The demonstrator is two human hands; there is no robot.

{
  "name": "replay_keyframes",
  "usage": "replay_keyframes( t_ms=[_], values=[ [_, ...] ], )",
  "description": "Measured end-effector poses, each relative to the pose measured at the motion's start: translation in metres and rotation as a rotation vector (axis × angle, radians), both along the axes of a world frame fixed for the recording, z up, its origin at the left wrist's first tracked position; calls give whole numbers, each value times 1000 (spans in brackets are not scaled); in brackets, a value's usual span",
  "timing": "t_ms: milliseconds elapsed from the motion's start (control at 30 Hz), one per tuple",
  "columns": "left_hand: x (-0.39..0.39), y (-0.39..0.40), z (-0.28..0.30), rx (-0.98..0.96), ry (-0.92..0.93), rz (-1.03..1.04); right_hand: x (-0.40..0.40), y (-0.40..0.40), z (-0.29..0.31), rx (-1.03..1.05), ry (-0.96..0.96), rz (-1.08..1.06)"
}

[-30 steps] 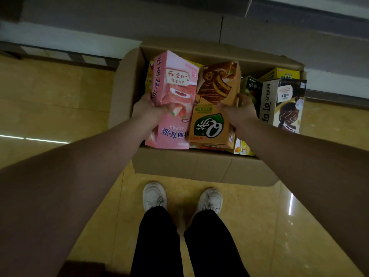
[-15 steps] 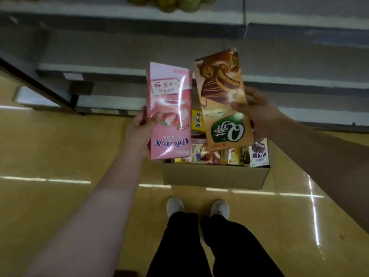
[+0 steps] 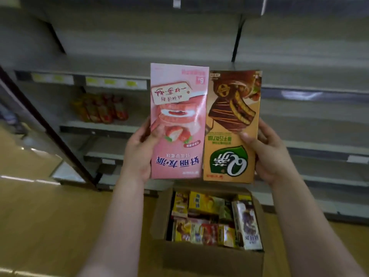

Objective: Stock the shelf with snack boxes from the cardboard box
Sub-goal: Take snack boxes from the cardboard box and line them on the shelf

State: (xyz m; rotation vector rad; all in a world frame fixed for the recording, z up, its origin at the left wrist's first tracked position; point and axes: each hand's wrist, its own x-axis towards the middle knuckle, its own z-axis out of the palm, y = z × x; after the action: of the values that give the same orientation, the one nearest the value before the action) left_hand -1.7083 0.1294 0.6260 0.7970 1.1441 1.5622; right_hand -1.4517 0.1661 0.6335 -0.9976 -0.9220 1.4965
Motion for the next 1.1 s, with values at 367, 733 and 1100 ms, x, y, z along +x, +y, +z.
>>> replay_keyframes(
  t_ms=[367,733,1100],
  values=[
    [23,24,85,135,47,0,12,16,70,137,72,-58],
    [24,49,108,179,57,168,-5,42,103,256,28,-21],
    [-92,104,132,227,88,92,-121,88,111,206,196,-161]
  ],
)
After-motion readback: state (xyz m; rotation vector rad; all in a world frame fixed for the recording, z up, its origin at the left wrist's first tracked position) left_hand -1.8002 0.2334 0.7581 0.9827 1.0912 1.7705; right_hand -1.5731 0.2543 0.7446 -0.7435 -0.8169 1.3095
